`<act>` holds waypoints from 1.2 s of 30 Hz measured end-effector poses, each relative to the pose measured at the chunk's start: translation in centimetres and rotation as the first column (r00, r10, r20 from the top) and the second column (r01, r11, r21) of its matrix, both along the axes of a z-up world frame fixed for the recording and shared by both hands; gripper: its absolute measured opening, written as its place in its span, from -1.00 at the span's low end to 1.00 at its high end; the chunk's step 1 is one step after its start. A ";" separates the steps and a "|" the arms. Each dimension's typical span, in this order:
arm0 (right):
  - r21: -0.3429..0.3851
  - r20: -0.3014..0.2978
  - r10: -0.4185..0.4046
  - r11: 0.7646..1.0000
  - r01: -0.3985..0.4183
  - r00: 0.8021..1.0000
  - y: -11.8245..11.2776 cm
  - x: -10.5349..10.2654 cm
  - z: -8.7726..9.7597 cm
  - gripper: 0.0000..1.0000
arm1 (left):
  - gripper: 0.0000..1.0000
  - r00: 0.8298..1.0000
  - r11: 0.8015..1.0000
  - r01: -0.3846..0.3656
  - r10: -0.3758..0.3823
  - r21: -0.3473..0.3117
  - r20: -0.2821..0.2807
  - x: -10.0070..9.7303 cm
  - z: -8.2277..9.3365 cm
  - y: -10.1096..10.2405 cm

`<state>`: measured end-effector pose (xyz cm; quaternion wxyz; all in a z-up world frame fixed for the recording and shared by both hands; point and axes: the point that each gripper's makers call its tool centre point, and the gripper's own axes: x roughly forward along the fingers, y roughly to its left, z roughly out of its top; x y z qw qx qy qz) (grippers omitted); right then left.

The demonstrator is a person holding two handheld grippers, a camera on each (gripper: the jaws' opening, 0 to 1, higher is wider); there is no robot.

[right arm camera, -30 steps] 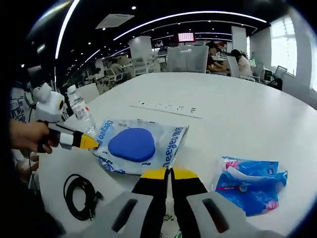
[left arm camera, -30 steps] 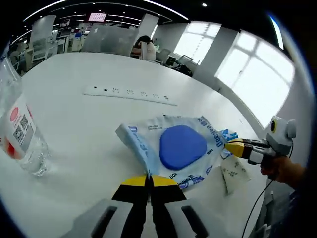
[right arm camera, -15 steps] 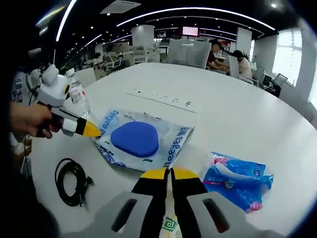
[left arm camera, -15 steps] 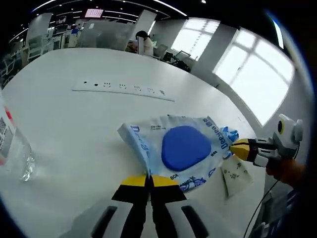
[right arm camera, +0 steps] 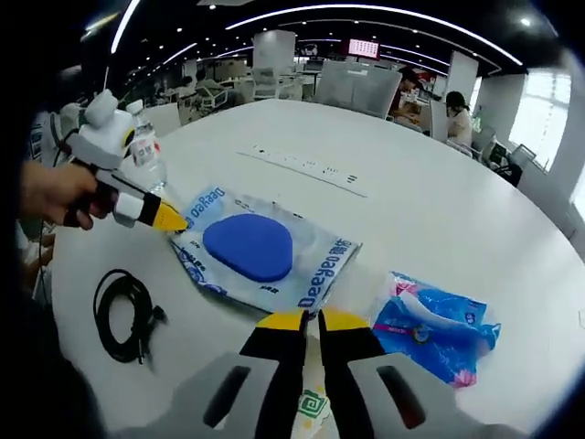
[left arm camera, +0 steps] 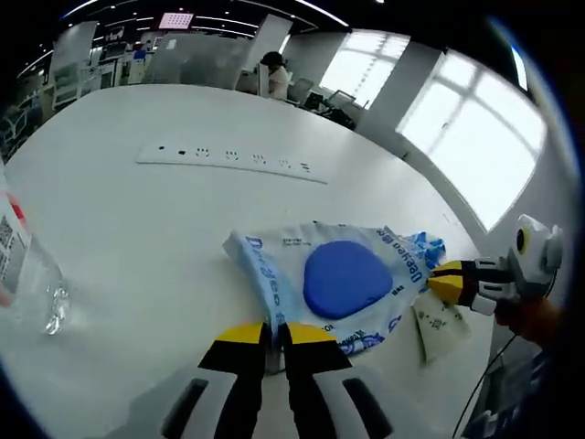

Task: Arrange the tabletop items into an orderly group along one side of the table until the central work area is clear of visible clutter.

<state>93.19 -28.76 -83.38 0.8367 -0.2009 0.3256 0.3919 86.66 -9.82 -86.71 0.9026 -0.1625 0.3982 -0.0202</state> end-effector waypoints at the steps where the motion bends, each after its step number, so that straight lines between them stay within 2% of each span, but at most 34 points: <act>1: 0.000 0.000 0.000 1.000 0.000 1.000 0.0 0.0 0.0 -0.95 | -0.87 1.000 1.000 0.003 -0.003 -0.002 0.001 0.0 0.0 0.0; 7: -0.010 0.018 0.013 1.000 -0.013 1.000 -0.3 -0.4 0.4 -0.81 | -0.73 1.000 1.000 0.014 -0.013 -0.016 0.024 0.4 0.3 0.0; 10: 0.008 0.035 0.008 1.000 -0.008 0.999 -0.5 -0.5 1.3 -0.77 | -0.63 0.999 1.000 0.030 -0.030 -0.007 0.035 0.2 0.7 -0.3; 13: 0.054 0.060 -0.003 0.999 0.000 0.998 -0.8 -0.8 2.9 -0.64 | -0.52 0.996 0.998 0.062 -0.062 0.010 0.071 0.3 1.3 -0.6; 14: 0.057 0.057 -0.001 0.998 -0.002 0.998 -0.9 -0.9 2.2 -0.60 | -0.48 0.994 0.998 0.068 -0.069 0.016 0.080 0.2 1.6 -0.7; 18: 0.075 0.062 0.000 0.997 -0.004 0.998 -1.4 -1.9 2.4 -0.41 | -0.31 0.989 0.995 0.096 -0.097 0.019 0.110 -0.3 2.7 -1.3; 21: 0.087 0.059 0.000 0.996 -0.005 0.998 -1.7 -2.9 2.5 -0.28 | -0.18 0.983 0.991 0.124 -0.129 0.047 0.132 -0.8 3.3 -1.6; 23: 0.089 0.079 0.013 0.996 -0.021 0.997 -2.0 -3.7 2.7 -0.24 | -0.10 0.978 0.988 0.137 -0.146 0.070 0.149 -1.5 4.0 -1.7; 28: 0.084 0.089 0.020 0.996 -0.027 0.996 -2.4 -4.2 2.7 -0.25 | 0.01 0.976 0.986 0.146 -0.156 0.075 0.150 -2.2 4.3 -1.8; 30: 0.095 0.102 0.024 0.995 -0.034 0.994 -3.0 -5.0 2.8 -0.31 | 0.07 0.977 0.985 0.154 -0.164 0.080 0.139 -3.5 4.5 -2.0; 31: 0.065 0.121 0.040 0.997 -0.048 0.992 -3.9 -5.8 2.4 -0.32 | 0.10 0.973 0.983 0.147 -0.163 0.106 0.161 -4.8 5.2 -1.9; 36: 0.040 0.144 0.045 0.998 -0.051 0.989 -4.8 -6.8 2.2 -0.39 | 0.19 0.970 0.984 0.135 -0.155 0.116 0.188 -5.8 5.9 -1.1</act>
